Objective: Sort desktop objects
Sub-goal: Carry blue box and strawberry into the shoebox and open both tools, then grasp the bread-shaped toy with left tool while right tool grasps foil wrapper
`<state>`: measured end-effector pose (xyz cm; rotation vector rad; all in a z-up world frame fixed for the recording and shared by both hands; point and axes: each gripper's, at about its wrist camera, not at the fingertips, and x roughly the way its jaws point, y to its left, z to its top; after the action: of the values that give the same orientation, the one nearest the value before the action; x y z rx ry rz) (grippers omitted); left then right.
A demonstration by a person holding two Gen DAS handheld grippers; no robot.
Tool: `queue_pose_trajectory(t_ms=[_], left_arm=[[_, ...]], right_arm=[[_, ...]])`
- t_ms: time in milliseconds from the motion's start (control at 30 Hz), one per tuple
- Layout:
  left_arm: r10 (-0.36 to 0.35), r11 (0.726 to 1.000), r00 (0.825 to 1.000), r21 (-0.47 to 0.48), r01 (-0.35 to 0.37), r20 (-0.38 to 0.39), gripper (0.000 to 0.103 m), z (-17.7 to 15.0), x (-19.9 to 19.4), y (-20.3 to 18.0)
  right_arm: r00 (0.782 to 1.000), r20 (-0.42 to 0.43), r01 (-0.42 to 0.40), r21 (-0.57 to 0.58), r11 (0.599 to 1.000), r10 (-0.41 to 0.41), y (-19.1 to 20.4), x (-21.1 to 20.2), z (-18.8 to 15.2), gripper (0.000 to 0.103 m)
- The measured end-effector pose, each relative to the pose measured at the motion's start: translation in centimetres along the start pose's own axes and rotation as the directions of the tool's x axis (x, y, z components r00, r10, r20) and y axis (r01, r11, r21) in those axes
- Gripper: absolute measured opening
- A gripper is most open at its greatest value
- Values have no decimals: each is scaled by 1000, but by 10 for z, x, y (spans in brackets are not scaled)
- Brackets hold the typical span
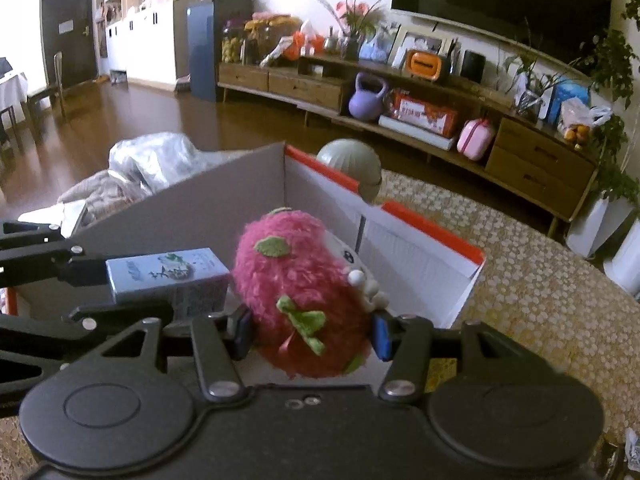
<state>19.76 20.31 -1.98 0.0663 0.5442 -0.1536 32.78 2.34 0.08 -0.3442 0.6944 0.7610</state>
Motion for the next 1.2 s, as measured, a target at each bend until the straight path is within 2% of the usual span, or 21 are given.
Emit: queue_pose_trajectory(t_ms=[100,233,400,567,600,667,733,833,1067,1200], left_arm=[[-8,1000,999,-3,8,-52,29,-1,5,1],[-5,1000,996,10,6,-85,29,-5,8,1],[2,1000,992,25,1,-129,29,-5,11,0],[-7,1000,992,-21,5,-123,29,-5,10,5],[-2,1000,993,-24,0,-119,33,-5,8,5],[5,1000,995,-26,-8,-98,57,-5,4,4],[-23,999,996,-27,21,-85,70,-5,-2,2],[4,1000,997,15,-3,-72,75,-9,-8,-8],[10,1000,1000,-28,-10,-26,76,-8,-30,-16],[16,999,1000,-41,-15,14,77,-4,-44,-26]], right_arm=[[1000,-24,2,-19,1000,-2,2,7,2,103],[999,-29,38,-31,999,-39,7,11,4,103],[998,-56,38,-38,999,-41,6,15,3,103],[998,-54,40,-58,998,-43,8,10,2,103],[998,-46,42,-58,997,-45,9,8,1,103],[998,-35,41,-57,998,-43,10,4,-2,103],[999,-23,43,-51,998,-44,10,-1,-4,103],[999,6,44,-44,998,-44,9,-12,-8,103],[994,102,47,21,999,-49,-5,-60,-14,103],[987,144,56,110,992,-71,-20,-91,-28,103]])
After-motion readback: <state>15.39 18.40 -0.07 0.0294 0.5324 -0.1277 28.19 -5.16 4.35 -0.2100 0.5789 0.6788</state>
